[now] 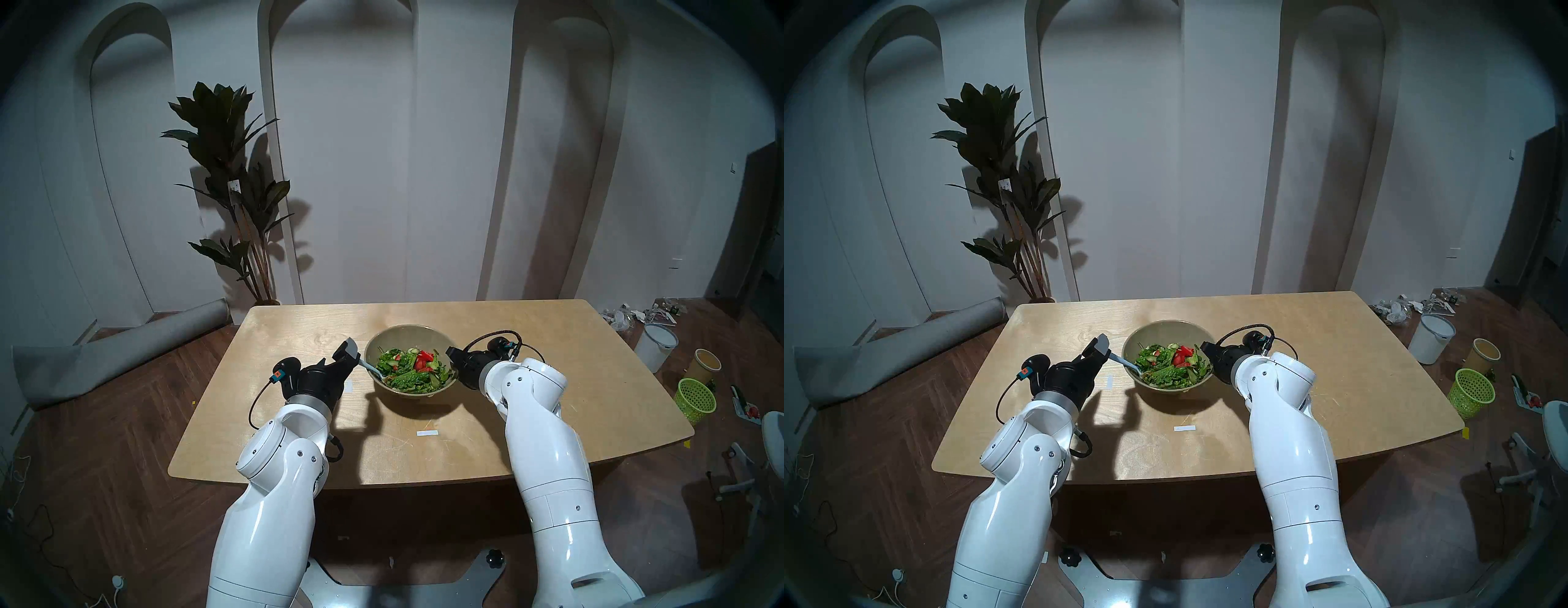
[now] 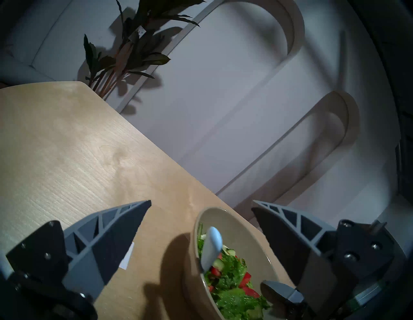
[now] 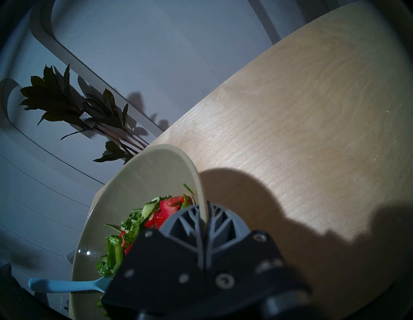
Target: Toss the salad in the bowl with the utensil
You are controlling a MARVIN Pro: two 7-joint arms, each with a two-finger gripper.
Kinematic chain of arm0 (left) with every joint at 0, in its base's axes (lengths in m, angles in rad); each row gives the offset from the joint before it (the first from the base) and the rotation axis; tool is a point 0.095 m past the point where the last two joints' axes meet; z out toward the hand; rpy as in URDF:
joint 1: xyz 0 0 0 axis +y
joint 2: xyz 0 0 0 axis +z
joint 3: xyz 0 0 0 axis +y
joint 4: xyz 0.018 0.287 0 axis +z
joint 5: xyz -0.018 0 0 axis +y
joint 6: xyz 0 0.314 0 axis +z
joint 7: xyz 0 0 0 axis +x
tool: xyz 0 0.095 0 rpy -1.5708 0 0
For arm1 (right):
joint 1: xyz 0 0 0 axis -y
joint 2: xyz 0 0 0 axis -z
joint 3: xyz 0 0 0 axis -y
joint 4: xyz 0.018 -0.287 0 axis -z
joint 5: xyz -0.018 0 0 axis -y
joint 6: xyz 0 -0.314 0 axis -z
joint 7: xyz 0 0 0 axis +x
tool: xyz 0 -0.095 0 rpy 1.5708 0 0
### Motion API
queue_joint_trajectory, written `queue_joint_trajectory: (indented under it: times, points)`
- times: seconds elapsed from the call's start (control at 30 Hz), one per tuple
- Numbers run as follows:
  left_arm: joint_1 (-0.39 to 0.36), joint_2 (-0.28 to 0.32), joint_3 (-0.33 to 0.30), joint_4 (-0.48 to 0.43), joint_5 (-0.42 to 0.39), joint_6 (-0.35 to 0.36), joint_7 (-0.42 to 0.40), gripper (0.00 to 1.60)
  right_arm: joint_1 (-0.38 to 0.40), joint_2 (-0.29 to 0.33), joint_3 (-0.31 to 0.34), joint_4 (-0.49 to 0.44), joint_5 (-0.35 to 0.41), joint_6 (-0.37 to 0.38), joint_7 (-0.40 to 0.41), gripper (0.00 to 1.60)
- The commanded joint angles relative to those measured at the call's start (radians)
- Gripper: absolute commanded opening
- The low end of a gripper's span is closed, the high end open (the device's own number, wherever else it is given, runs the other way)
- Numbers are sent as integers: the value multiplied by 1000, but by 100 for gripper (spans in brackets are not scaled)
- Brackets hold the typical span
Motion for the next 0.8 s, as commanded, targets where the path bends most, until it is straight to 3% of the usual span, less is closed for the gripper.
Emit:
queue_joint_trajectory:
  times: [0.0,0.3,0.67,0.77]
  points:
    - [2,8,45,-39,9,-94,-45,160,7,1,2,-16,1,-4,3,0]
    - [45,55,167,-11,-14,-233,-83,160,7,1,2,-16,1,-4,3,0]
    - [-23,74,251,83,53,-381,-46,160,7,1,1,-16,1,-4,3,0]
    - [-35,70,251,94,49,-388,-41,160,7,1,1,-16,1,-4,3,0]
